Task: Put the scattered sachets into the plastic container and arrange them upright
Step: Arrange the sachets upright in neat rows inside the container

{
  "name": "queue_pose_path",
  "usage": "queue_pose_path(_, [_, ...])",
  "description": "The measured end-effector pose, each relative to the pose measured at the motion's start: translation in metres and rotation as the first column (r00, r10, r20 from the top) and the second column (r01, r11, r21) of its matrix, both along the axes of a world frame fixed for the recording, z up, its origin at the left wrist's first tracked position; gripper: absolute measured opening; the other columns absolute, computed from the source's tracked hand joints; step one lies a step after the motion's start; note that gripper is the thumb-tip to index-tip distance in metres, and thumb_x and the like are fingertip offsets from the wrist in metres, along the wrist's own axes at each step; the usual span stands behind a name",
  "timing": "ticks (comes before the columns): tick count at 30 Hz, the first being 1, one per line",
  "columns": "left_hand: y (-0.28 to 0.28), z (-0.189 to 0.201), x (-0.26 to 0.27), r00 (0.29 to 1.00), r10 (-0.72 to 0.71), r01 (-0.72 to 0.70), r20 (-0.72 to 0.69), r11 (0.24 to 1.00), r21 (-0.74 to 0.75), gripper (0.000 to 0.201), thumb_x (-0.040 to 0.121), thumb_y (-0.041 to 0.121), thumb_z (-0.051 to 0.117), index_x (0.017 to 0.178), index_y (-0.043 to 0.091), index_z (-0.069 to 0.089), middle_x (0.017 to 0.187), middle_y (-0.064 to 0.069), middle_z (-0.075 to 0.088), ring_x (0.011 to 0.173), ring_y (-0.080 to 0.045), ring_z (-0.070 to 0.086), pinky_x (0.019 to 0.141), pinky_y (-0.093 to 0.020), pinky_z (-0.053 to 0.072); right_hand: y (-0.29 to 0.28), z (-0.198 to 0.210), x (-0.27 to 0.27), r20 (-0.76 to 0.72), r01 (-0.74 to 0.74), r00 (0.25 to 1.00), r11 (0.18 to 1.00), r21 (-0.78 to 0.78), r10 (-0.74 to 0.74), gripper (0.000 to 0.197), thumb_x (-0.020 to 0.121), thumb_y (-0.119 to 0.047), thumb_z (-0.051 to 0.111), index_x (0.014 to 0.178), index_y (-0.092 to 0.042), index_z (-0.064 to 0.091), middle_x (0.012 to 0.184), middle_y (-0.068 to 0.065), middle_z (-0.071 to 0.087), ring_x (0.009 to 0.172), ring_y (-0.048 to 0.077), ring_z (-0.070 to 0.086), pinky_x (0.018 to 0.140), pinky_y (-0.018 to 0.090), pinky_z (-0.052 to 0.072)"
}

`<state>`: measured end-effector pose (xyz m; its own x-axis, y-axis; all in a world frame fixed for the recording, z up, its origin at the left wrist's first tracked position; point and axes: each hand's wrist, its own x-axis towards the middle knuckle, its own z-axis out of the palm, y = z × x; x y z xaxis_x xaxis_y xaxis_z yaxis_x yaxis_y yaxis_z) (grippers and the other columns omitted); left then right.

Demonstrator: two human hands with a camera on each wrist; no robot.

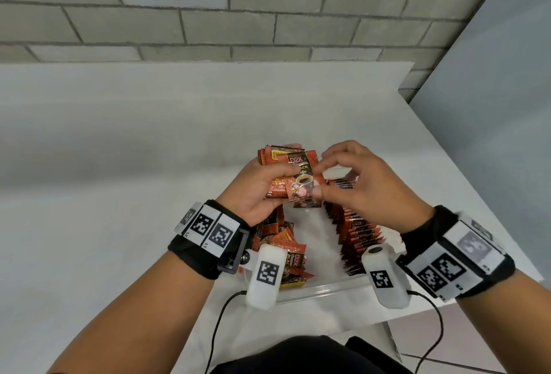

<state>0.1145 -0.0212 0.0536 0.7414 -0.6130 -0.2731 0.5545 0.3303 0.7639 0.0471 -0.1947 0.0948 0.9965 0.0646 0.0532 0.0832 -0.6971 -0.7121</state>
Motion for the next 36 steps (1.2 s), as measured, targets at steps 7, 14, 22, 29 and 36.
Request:
queue_pose_path(7, [-0.005,-0.003,-0.008,0.997,-0.060,0.056,0.055,0.996,0.065,0.045,0.078,0.001,0.068,0.122,0.007,0.059,0.109,-0.018,0.067,0.099,-0.033,0.065,0.093,-0.052,0.048,0.000,0.009,0.014,-0.027,0.021,0.999,0.999,-0.043,-0.022,0.033,0.084,-0.014,0.070,0.112,-0.030,0.061,0.088,-0.012,0.062,0.074,0.003,0.056,0.066,0.008,0.042])
queue_pose_path(14, [0.001,-0.003,0.005,0.972,0.209,-0.200,-0.104,0.975,0.093,0.019,0.085,0.022,0.067,0.101,0.012,0.063,0.091,-0.009,0.067,0.079,-0.022,0.066,0.078,-0.037,0.054,-0.020,0.011,0.028,-0.209,-0.095,0.977,0.957,-0.275,0.037,0.008,0.086,-0.019,0.069,0.091,-0.024,0.066,0.076,-0.011,0.060,0.064,0.002,0.050,0.058,0.007,0.037])
queue_pose_path(22, [0.011,-0.010,0.009,0.956,0.252,-0.239,-0.153,0.966,0.097,0.010,0.089,0.017,0.063,0.098,0.014,0.062,0.086,-0.005,0.066,0.074,-0.019,0.063,0.065,-0.032,0.053,-0.012,-0.031,0.052,-0.339,-0.189,0.941,0.804,-0.564,-0.017,0.013,0.084,-0.017,0.068,0.097,-0.018,0.071,0.089,-0.002,0.065,0.082,0.015,0.060,0.070,0.024,0.043])
queue_pose_path(29, [0.018,-0.010,0.010,0.954,0.259,-0.247,-0.154,0.964,0.095,0.007,0.090,0.016,0.061,0.096,0.014,0.062,0.084,-0.006,0.067,0.073,-0.019,0.064,0.071,-0.034,0.051,0.002,-0.046,0.060,-0.354,-0.276,0.935,0.642,-0.716,0.007,0.011,0.084,-0.015,0.062,0.092,-0.020,0.069,0.092,0.004,0.060,0.081,0.026,0.060,0.058,0.024,0.038])
queue_pose_path(36, [0.021,-0.011,0.010,0.954,0.253,-0.241,-0.160,0.966,0.089,0.011,0.089,0.017,0.061,0.100,0.013,0.061,0.084,-0.006,0.067,0.073,-0.019,0.064,0.072,-0.034,0.051,0.004,-0.054,0.061,-0.294,-0.296,0.953,0.438,-0.849,0.073,0.014,0.085,-0.003,0.052,0.086,-0.009,0.065,0.082,0.006,0.062,0.066,0.024,0.052,0.055,0.026,0.032])
